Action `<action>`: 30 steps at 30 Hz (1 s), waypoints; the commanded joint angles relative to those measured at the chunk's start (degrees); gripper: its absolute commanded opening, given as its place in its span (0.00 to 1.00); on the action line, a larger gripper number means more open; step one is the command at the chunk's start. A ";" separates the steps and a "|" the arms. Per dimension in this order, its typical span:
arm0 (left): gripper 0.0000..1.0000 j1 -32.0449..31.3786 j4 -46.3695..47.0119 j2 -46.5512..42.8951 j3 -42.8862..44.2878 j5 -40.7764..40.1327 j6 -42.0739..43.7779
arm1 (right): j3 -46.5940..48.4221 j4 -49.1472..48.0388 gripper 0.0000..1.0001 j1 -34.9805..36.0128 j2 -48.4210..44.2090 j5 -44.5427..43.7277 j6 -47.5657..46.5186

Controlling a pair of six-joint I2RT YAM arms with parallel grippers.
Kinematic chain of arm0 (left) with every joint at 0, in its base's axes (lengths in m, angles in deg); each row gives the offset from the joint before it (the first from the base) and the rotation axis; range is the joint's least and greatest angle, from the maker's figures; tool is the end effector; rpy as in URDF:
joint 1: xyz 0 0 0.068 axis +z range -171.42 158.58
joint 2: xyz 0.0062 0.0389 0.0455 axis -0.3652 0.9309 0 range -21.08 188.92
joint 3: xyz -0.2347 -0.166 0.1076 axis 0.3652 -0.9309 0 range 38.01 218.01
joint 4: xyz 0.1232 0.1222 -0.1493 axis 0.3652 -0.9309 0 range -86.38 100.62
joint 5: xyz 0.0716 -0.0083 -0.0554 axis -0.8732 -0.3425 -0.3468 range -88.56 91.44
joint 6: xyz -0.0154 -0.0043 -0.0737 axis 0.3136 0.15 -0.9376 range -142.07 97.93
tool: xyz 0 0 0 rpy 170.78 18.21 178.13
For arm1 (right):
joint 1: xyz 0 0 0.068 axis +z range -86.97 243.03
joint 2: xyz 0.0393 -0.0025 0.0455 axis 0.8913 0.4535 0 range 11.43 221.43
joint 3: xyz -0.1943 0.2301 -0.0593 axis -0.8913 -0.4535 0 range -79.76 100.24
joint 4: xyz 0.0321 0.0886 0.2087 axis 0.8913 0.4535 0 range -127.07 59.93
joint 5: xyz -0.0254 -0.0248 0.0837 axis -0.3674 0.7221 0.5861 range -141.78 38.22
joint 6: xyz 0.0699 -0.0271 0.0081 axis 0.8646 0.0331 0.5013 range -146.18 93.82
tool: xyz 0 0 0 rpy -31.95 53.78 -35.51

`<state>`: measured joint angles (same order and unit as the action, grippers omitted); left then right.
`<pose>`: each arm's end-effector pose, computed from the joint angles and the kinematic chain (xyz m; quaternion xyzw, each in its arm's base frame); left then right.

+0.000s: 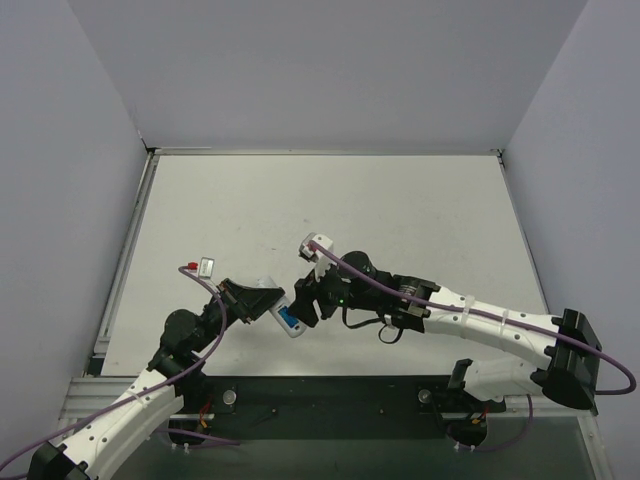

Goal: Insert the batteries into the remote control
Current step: Load the battery into the remote control.

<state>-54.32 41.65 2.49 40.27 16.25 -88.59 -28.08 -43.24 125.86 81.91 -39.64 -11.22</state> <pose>0.0725 -0.0662 0.2356 -0.0906 0.6405 -0.6320 0.4268 0.1119 0.2473 0.3548 -0.3753 0.6826 0.4545 0.4320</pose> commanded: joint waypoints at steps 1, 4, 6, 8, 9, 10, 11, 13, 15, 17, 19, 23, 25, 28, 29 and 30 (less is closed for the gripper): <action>0.00 0.03 5.80 -0.11 -0.42 0.04 0.96 | 1.93 -4.90 0.52 -0.95 1.94 0.34 9.28; 0.00 0.12 6.33 -0.28 -0.42 0.22 0.95 | 0.62 -7.35 0.48 -2.18 2.47 1.04 11.57; 0.00 0.03 6.68 -0.63 -0.42 0.22 0.69 | -0.17 -8.15 0.46 -2.79 2.56 1.22 12.72; 0.00 0.03 6.85 -0.72 -0.42 0.31 0.52 | -0.53 -8.24 0.41 -3.06 2.91 1.13 12.72; 0.00 0.03 7.03 -0.90 -0.42 0.31 0.43 | -0.62 -8.07 0.39 -3.06 3.08 1.30 12.72; 0.00 0.03 7.12 -0.98 -0.42 0.22 0.25 | -0.70 -7.89 0.38 -3.15 3.26 1.48 12.64; 0.00 0.03 7.12 -0.90 -0.42 0.22 0.25 | -0.70 -7.63 0.38 -3.15 3.44 1.57 12.20; 0.00 0.03 7.47 -0.98 -0.42 0.05 0.16 | -0.70 -6.83 0.37 -3.15 3.70 2.35 11.85; 0.00 0.03 7.47 -0.72 -0.33 -0.04 0.16 | -0.97 -7.71 0.36 -3.24 3.61 3.23 11.93; 0.00 0.03 7.47 -0.46 -0.33 -0.13 0.16 | -1.32 -8.24 0.36 -3.15 3.00 3.50 12.20; 0.00 0.03 6.94 -0.19 -0.42 -0.31 0.25 | -1.41 -8.50 0.36 -3.32 2.21 3.24 12.63; 0.00 0.03 6.42 0.25 -0.94 -0.74 0.16 | -2.02 -10.70 0.47 -3.85 0.80 4.64 13.78; 0.00 0.03 6.41 0.25 -1.21 -1.01 -0.01 | -1.76 -10.44 0.54 -3.77 0.71 5.43 13.69; 0.00 0.03 6.50 -0.02 -0.95 -1.19 -0.10 | -1.50 -9.91 0.57 -3.77 1.24 6.40 13.43; 0.00 0.03 6.50 -0.11 -0.77 -1.19 -0.10 | -1.76 -9.91 0.56 -3.85 1.33 6.58 13.43; 0.00 0.03 6.50 -0.02 -0.68 -1.19 -0.10 | -1.93 -10.08 0.56 -3.85 1.50 6.75 13.43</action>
<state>-54.32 43.85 2.89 40.27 15.88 -88.79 -29.76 -50.57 122.30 84.60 -35.07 1.91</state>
